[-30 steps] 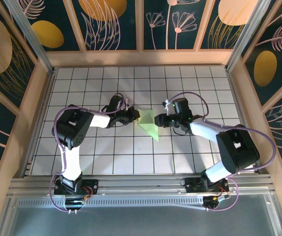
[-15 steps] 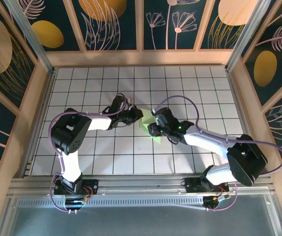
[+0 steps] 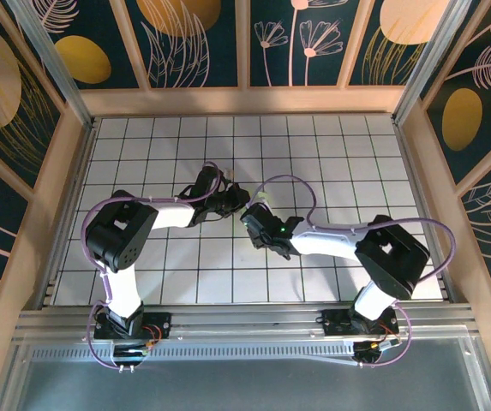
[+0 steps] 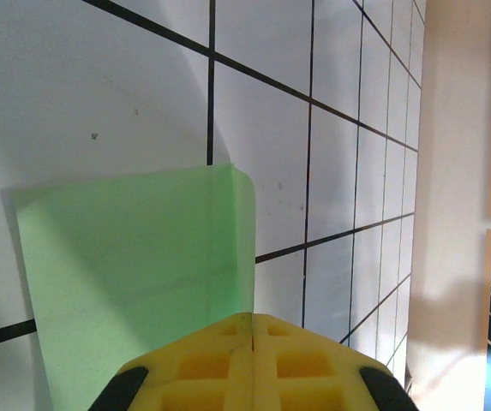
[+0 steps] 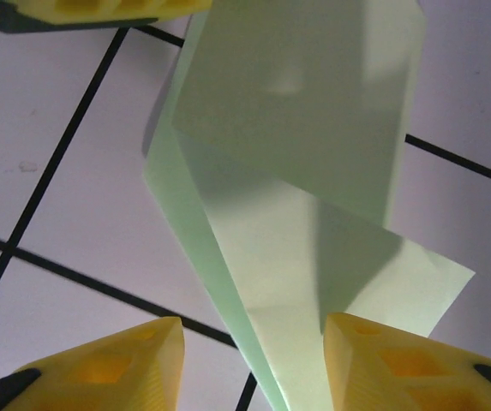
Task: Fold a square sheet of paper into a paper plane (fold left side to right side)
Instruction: Fourth fold the wing at the center of the table.
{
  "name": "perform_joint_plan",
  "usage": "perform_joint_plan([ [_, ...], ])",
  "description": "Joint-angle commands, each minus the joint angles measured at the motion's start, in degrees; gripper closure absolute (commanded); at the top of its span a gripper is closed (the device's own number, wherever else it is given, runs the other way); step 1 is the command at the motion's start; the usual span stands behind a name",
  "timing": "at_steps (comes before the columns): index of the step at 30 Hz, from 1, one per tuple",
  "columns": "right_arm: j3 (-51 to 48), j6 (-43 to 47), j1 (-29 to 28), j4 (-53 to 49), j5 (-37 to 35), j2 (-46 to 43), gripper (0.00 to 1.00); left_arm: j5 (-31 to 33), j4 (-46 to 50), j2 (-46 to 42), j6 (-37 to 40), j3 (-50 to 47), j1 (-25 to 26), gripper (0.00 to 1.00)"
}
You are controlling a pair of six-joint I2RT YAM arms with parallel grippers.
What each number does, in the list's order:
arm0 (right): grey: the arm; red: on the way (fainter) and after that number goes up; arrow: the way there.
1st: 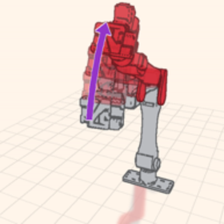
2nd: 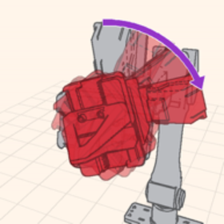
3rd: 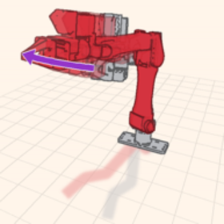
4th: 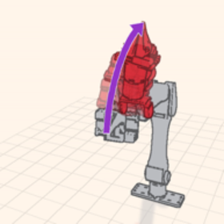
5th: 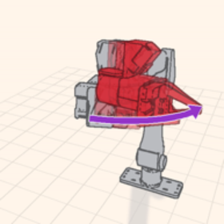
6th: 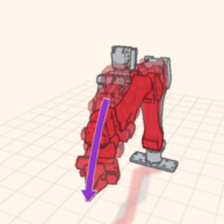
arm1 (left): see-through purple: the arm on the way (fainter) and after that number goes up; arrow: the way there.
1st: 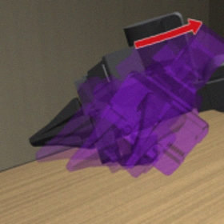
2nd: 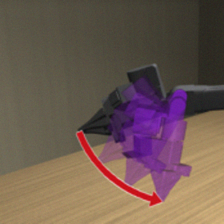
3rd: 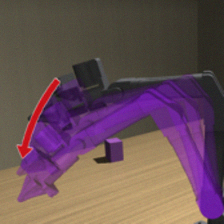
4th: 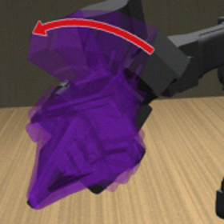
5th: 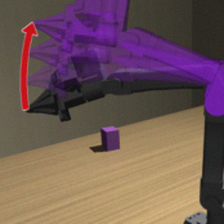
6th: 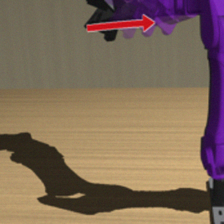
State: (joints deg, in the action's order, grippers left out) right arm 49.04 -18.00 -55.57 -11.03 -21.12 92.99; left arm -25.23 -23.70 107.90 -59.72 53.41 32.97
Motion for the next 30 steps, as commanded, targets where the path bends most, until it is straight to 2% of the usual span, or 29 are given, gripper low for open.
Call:
perform_joint_plan([
  [1, 1.44, -2.01, -0.49, -2.07, -6.27, 1.7, 0.55, 0.34, 0.93, -1.41, -0.86, -0.34, 0.3, 1.0],
  [9, 0.12, -4.06, -0.68, -1.89, -9.16, 2.87, 0.62, 0.72, 1.54, -1.65, -0.44, -0.15, 0.26, 1.0],
  [20, -1.23, -4.94, -1.29, -2.16, -8.86, 2.73, 0.71, 1.0, 2.06, -1.29, -0.18, 0.29, 0.25, 1.0],
  [28, -1.66, -5.16, -1.47, -2.25, -8.05, 2.49, 0.88, 1.52, 3.31, -1.5, 0.56, 1.06, 0.25, 1.0],
  [30, -1.92, -5.07, -1.47, -2.22, -7.95, 2.55, 0.92, 1.58, 3.74, -1.76, 0.88, 1.17, 0.25, 0.96],
])
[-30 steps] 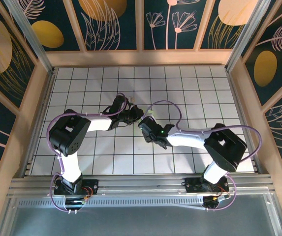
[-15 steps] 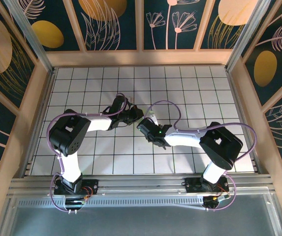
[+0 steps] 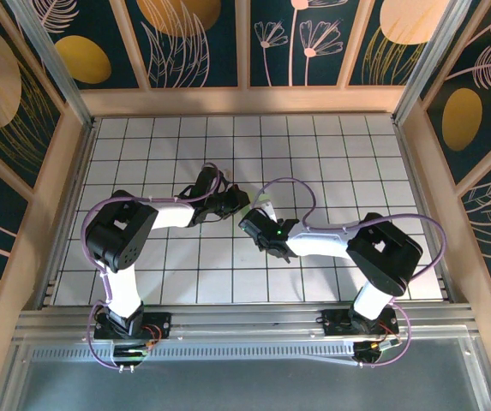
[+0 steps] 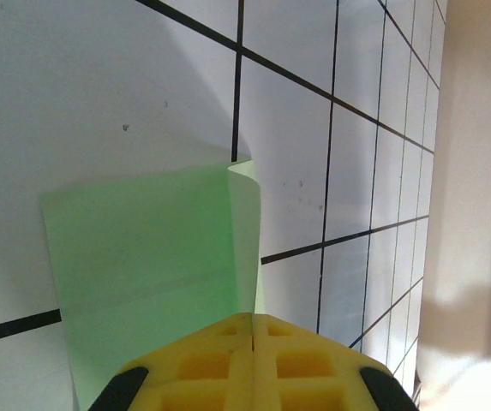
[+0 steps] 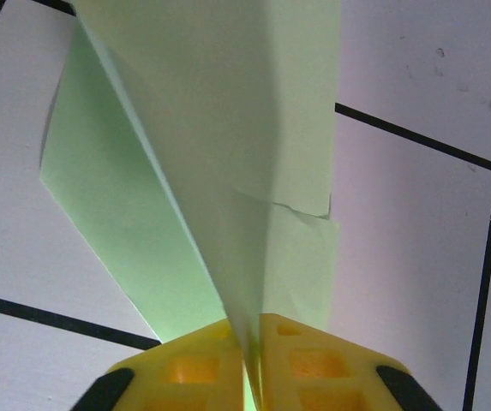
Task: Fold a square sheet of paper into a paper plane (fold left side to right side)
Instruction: Fourth fold the wing at the center of the table.
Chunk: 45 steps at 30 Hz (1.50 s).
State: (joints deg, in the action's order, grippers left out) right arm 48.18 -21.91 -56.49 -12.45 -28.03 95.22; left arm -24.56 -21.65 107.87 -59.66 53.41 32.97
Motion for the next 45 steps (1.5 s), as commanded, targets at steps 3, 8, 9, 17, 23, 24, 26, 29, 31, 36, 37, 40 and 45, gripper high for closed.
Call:
perform_joint_plan([
  [3, -1.03, -0.94, -0.55, -0.9, -0.89, 0.61, 0.97, 1.0, 3.1, -2.9, 2.0, 1.13, -0.31, 0.85],
  [8, -1.29, -0.2, 0.59, 0.8, 2.38, -0.94, 0.99, 0.76, 4.8, -8.49, 3.46, -2.67, -3.84, 0.7],
  [9, -1.57, 0.31, 1.28, 1.75, 4.46, -1.64, 0.99, 0.74, 5.31, -9.34, 3.98, -3.88, -4.86, 0.68],
  [17, -5.99, 2.59, 11.11, 9.9, 32.3, -6.1, 0.99, 0.65, 12.37, -18.43, 9.11, -8.21, -8.63, 0.61],
  [23, -8.99, 3.28, 17.15, 13.3, 45.68, -7.28, 0.99, -2.67, 10.84, -19.16, 9.42, -11.05, -8.57, 0.61],
  [24, -9.43, 3.28, 18.03, 13.9, 47.79, -7.05, 0.99, -3.62, 9.95, -18.87, 9.03, -11.52, -8.54, 0.61],
  [26, -10.17, 2.82, 19.82, 15.29, 51.78, -6.38, 1.0, -5.41, 8.34, -18.25, 8.36, -12.12, -8.13, 0.62],
  [29, -11.83, 1.66, 21.82, 18.26, 56.09, -5.77, 1.0, -6.54, 7.51, -17.06, 8.52, -11.62, -6.31, 0.62],
  [31, -12.76, 1.02, 22.67, 20.27, 58.06, -5.49, 1.0, -6.87, 7.41, -15.7, 8.53, -10.74, -4.46, 0.62],
  [36, -13.66, 0.39, 24.05, 21.94, 59.93, -4.75, 1.0, -6.34, 6.78, -11.04, 7.43, -7.9, -0.26, 0.62],
  [37, -13.73, 0.51, 24.15, 21.88, 59.89, -4.73, 1.0, -6.22, 6.58, -10.18, 7.22, -7.42, 0.2, 0.61],
  [40, -13.91, 0.99, 24.49, 21.59, 59.61, -4.45, 1.0, -5.92, 6.01, -7.04, 6.53, -5.96, 1.46, 0.62],
  [45, -14.17, 0.99, 24.67, 22.2, 59.63, -3.63, 0.99, -5.39, 6.35, -4.23, 6.47, -3.9, 2.33, 0.61],
])
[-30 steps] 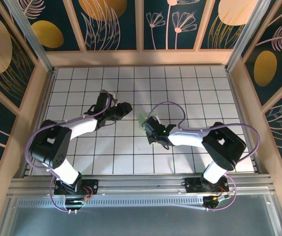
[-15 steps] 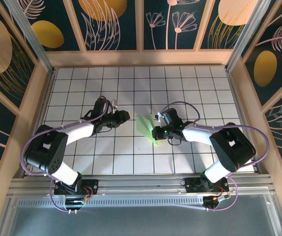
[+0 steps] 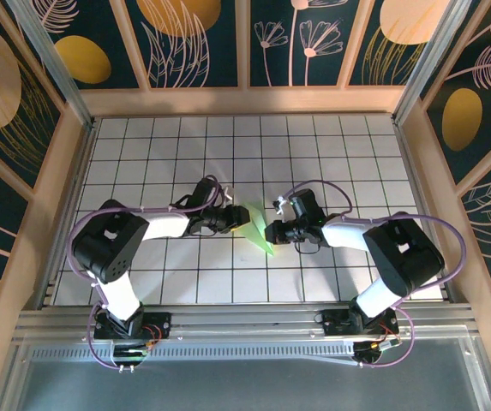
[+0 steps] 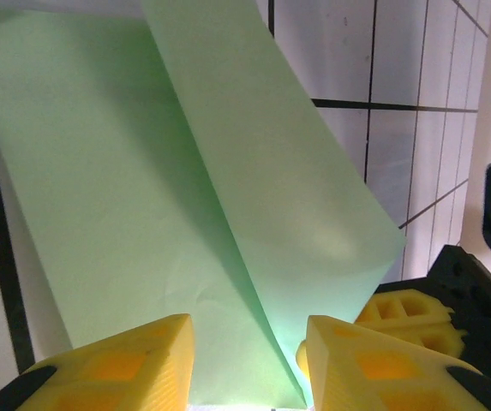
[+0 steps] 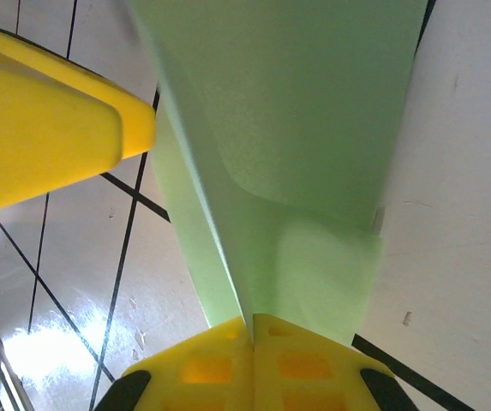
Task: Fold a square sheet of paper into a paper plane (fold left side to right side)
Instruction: Fourth fold the wing at the center of the table.
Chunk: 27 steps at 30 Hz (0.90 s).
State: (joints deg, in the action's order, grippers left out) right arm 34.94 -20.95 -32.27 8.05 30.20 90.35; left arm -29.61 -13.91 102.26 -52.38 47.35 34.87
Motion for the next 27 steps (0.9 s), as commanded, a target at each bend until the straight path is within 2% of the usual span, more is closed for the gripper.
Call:
perform_joint_plan([
  [1, -0.89, 0.03, 0.46, 1.79, 1.44, 1.42, 0.99, -0.36, -1.3, 1.83, -0.87, 2.54, 0.43, 0.61],
  [19, -1.36, -0.03, 0.46, 2.84, 1.97, 2.88, 0.97, 2.92, 5.3, 7.71, 1.45, 8.05, 1.16, 0.6],
  [27, -1.21, 0.27, 0.45, 2.23, 1.88, 2.64, 0.9, 4.32, 7.64, 9.03, 2.35, 8.05, 1.16, 0.6],
])
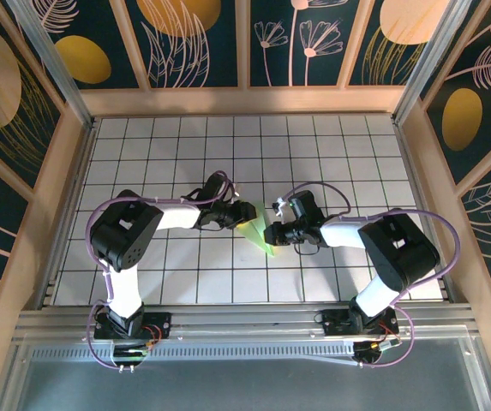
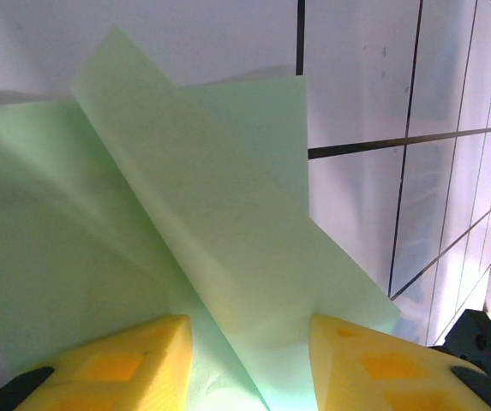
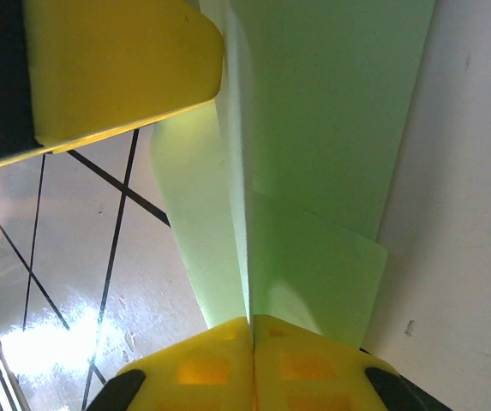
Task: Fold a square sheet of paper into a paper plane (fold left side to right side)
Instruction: Fourth fold the wing at the center of the table.
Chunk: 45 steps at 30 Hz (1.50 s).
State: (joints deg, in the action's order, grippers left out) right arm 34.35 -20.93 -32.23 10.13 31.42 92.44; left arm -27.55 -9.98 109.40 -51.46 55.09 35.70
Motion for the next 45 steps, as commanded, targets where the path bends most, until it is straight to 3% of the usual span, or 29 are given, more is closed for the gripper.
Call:
perform_joint_plan([
  [1, -0.47, 0.27, 0.41, -0.1, 0.7, 0.34, 0.89, 2.49, 4.07, 2.02, 1.59, 0.31, 0.32, 0.59],
  [7, 0.8, 0.36, 0.52, -1.13, 1.18, -1.16, 0.83, 2.96, 4.87, 2.2, 1.89, 0.28, 0.31, 0.59],
  [16, 1.95, -0.25, 0.59, -1.82, 3.16, -4.87, 0.67, 3.03, 4.86, 2.08, 1.95, 0.29, 0.26, 0.59],
  [20, 1.56, -0.52, 3.8, -0.92, 3.99, -6.6, 0.59, 3.03, 4.7, 1.98, 1.86, 0.28, 0.33, 0.59],
  [25, 2.35, -1.09, 5.77, 1.44, 5.98, -4.14, 0.58, 2.95, 4.62, 1.9, 1.86, 0.28, 0.29, 0.59],
  [35, 5.58, -2.11, 5.7, 5.09, 8.21, 2.35, 0.62, 3.03, 4.53, 1.86, 1.73, 0.28, 0.31, 0.59],
  [45, 6.23, -1.76, 5.77, 4.91, 7.96, 4.76, 0.9, 3.1, 4.62, 1.88, 1.79, 0.28, 0.33, 0.59],
])
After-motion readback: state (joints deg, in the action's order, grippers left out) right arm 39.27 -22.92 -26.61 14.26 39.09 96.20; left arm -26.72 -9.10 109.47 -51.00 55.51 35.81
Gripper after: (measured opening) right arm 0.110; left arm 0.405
